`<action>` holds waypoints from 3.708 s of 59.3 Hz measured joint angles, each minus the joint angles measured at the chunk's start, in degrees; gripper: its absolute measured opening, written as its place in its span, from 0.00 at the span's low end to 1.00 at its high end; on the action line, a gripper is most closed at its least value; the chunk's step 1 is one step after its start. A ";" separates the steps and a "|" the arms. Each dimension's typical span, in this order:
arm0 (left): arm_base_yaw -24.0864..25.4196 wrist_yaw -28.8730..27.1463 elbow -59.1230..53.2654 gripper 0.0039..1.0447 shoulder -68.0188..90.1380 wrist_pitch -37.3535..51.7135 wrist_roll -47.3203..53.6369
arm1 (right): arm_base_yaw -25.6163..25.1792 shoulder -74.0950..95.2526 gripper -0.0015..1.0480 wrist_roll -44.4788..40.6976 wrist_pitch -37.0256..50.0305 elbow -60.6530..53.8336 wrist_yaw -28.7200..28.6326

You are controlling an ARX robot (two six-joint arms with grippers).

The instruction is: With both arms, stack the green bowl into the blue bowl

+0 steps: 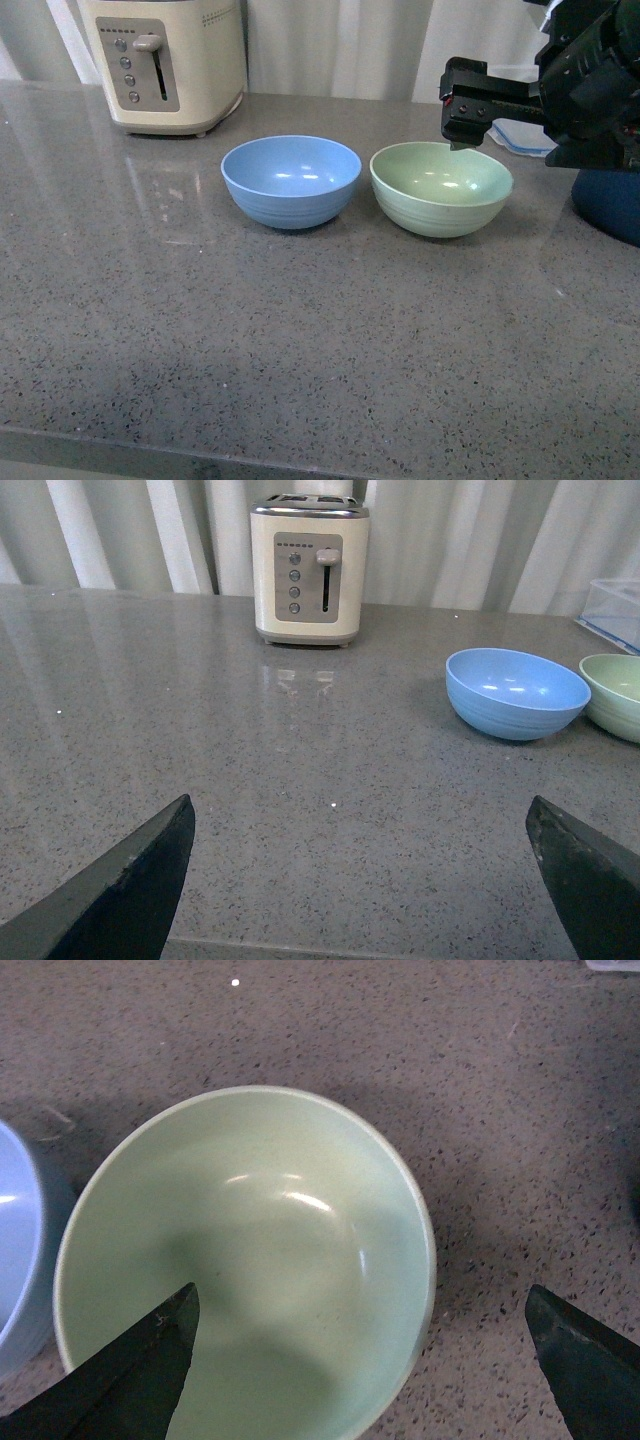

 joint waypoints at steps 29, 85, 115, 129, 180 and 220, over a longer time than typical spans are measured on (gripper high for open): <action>0.00 0.00 0.00 0.94 0.00 0.00 0.02 | -0.87 7.02 0.86 -0.42 -1.42 4.76 3.48; 0.00 0.00 0.00 0.94 0.00 0.00 0.02 | -0.61 -1.20 0.01 -2.86 -1.01 4.17 6.78; 0.00 0.00 0.00 0.94 0.00 0.00 0.02 | 12.39 2.32 0.01 -1.03 2.12 16.00 4.72; 0.00 0.00 0.00 0.94 0.00 0.00 0.02 | 14.58 8.94 0.01 -0.87 2.78 16.24 5.81; 0.00 0.09 0.00 0.94 0.00 0.00 0.02 | 5.73 -24.46 0.68 -7.56 44.26 -25.33 8.85; 0.00 0.00 0.00 0.94 0.00 0.00 0.02 | -7.37 -49.64 0.01 -15.91 52.92 -61.75 0.09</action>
